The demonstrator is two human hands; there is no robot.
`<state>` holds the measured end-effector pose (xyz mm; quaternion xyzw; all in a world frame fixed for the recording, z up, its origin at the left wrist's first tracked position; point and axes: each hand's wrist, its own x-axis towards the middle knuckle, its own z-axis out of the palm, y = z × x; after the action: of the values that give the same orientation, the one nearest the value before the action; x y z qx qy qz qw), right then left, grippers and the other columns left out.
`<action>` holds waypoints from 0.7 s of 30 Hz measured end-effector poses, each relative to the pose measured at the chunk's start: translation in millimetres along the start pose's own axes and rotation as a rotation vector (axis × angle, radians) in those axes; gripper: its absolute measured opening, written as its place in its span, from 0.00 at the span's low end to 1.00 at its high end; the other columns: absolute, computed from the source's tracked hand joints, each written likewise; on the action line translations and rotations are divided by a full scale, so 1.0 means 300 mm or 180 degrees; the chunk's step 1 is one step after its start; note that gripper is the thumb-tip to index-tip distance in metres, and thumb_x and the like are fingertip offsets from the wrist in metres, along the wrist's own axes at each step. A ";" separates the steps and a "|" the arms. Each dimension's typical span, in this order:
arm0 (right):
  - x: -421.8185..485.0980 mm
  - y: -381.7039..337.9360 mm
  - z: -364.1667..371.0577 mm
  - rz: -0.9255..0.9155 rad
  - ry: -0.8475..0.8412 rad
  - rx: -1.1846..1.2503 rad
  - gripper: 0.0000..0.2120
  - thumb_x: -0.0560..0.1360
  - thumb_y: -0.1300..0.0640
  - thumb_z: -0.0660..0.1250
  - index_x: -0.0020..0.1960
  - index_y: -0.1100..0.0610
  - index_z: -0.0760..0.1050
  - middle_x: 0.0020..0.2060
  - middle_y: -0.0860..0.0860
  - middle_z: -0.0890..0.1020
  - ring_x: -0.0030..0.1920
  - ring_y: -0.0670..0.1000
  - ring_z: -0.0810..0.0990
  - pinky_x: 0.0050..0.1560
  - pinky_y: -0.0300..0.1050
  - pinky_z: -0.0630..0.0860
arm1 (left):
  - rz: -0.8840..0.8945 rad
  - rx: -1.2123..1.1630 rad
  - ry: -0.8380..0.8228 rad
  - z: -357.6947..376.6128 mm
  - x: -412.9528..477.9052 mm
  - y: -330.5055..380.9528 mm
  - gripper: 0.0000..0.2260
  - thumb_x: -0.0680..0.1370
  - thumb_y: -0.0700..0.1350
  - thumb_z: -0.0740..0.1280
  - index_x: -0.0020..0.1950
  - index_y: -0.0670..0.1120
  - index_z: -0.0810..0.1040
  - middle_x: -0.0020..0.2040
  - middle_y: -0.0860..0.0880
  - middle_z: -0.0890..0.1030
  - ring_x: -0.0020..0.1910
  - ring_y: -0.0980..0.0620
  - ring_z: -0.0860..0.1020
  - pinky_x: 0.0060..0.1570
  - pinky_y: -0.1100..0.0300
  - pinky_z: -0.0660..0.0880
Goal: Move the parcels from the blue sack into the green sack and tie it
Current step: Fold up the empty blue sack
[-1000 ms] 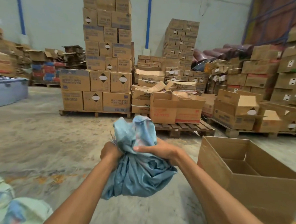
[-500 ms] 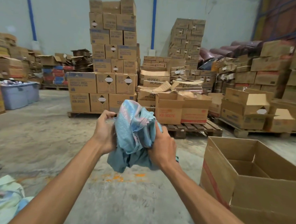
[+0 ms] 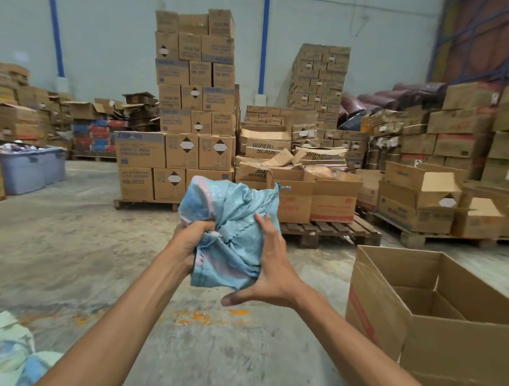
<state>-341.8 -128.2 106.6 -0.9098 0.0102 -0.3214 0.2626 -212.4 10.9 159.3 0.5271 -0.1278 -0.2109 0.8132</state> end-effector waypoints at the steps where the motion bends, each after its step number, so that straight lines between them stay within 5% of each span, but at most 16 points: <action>1: 0.012 -0.010 -0.011 0.0159 -0.0237 0.0108 0.72 0.50 0.29 0.80 0.79 0.39 0.38 0.79 0.40 0.40 0.80 0.47 0.41 0.80 0.59 0.51 | 0.0049 -0.0041 0.0022 -0.015 0.008 0.000 0.20 0.65 0.29 0.65 0.57 0.34 0.81 0.48 0.32 0.82 0.45 0.36 0.81 0.52 0.32 0.77; 6: 0.096 -0.079 -0.083 0.0896 -0.0167 0.0538 0.56 0.56 0.14 0.58 0.76 0.28 0.34 0.80 0.42 0.35 0.79 0.51 0.33 0.75 0.73 0.38 | -0.0190 -0.0290 -0.0286 -0.079 0.068 -0.036 0.27 0.63 0.38 0.73 0.63 0.40 0.80 0.60 0.33 0.80 0.58 0.33 0.80 0.55 0.32 0.75; 9: 0.113 -0.077 -0.112 0.1185 0.0163 0.0467 0.56 0.56 0.17 0.67 0.75 0.25 0.40 0.82 0.43 0.46 0.81 0.55 0.47 0.76 0.71 0.50 | -0.0460 -0.0366 -0.0750 -0.024 -0.048 -0.009 0.21 0.72 0.42 0.66 0.64 0.39 0.79 0.59 0.35 0.81 0.59 0.35 0.78 0.60 0.39 0.74; 13: 0.114 -0.060 -0.153 0.1206 -0.0180 0.2381 0.52 0.59 0.37 0.82 0.76 0.38 0.58 0.70 0.48 0.75 0.63 0.50 0.81 0.66 0.54 0.77 | -0.0312 -0.0726 -0.1194 -0.006 -0.082 -0.020 0.23 0.75 0.42 0.57 0.68 0.38 0.76 0.65 0.33 0.76 0.64 0.34 0.75 0.65 0.39 0.71; 18: 0.065 -0.059 -0.174 0.1894 -0.0866 0.3529 0.50 0.56 0.41 0.84 0.72 0.53 0.69 0.60 0.58 0.84 0.57 0.59 0.84 0.53 0.53 0.82 | -0.0097 -0.0885 -0.1206 0.015 -0.100 -0.009 0.18 0.71 0.41 0.60 0.59 0.39 0.78 0.59 0.35 0.78 0.48 0.42 0.83 0.41 0.51 0.83; 21: 0.036 -0.037 -0.160 0.2087 -0.1001 0.3927 0.44 0.59 0.44 0.84 0.69 0.60 0.75 0.62 0.61 0.82 0.63 0.63 0.80 0.66 0.60 0.75 | 0.0022 -0.0767 -0.1625 0.027 -0.139 -0.026 0.29 0.53 0.45 0.82 0.52 0.40 0.83 0.54 0.38 0.81 0.44 0.42 0.84 0.35 0.54 0.82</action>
<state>-363.1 -143.2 149.6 -0.5811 0.0616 -0.0382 0.8106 -254.3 21.5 156.2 0.3560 -0.3042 -0.3478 0.8123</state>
